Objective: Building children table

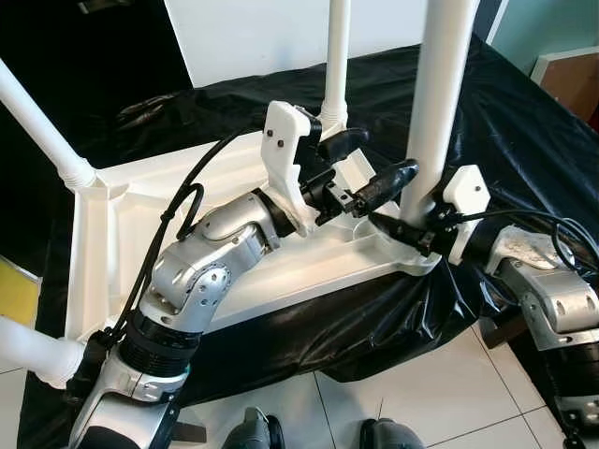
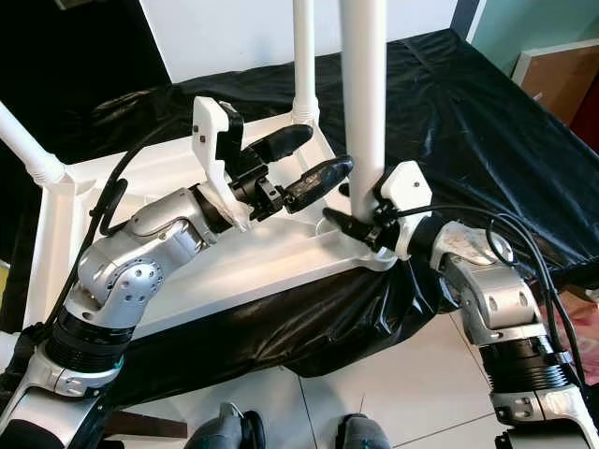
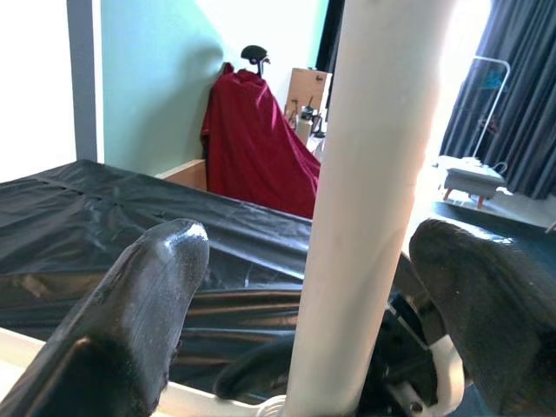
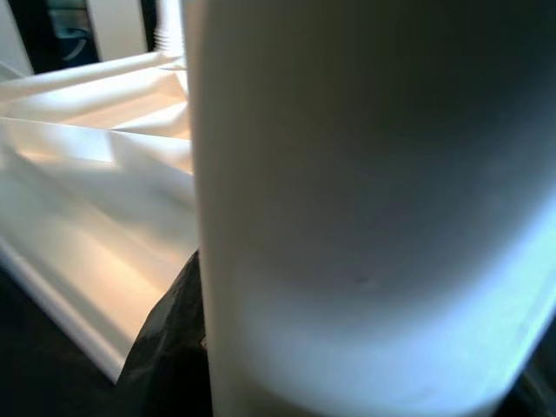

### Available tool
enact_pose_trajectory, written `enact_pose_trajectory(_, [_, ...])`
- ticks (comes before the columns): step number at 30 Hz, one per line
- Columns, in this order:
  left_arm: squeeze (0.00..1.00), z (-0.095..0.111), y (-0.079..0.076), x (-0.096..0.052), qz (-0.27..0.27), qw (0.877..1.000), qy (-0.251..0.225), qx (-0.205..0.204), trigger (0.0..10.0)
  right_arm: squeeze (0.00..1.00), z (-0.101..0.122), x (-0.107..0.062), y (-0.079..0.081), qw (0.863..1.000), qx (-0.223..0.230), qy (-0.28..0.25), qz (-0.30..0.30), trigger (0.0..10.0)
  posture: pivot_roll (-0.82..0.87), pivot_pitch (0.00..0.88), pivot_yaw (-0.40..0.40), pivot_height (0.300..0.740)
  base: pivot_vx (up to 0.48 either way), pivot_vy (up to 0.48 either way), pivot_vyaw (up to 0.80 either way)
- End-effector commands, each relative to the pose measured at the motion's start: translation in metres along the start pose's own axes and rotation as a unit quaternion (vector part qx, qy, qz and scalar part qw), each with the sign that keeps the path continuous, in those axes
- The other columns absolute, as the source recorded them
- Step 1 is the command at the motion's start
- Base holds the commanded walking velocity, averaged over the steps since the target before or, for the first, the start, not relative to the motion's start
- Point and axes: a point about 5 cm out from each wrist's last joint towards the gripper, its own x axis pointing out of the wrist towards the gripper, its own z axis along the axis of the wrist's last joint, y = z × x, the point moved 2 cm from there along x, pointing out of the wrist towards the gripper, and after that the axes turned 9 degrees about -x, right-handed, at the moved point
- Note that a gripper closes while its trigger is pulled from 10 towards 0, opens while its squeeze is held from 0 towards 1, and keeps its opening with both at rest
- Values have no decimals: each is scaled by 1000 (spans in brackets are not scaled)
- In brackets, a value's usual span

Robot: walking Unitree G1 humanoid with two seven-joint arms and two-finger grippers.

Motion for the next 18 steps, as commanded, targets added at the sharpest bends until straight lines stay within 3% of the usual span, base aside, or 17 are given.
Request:
enact_pose_trajectory(1, [0, 2, -26, -3, -164, 986, 24, 9, 10000, 0, 4, -1, 3, 1000, 1, -6, 15, 10000, -47, 93, 27, 740, 0, 0, 0])
enact_pose_trajectory(18, [0, 7, -29, -4, -186, 982, 34, 1, 10000, 0, 1, -4, 13, 997, 17, 3, 69, 10000, -44, 90, 29, 740, 0, 0, 0])
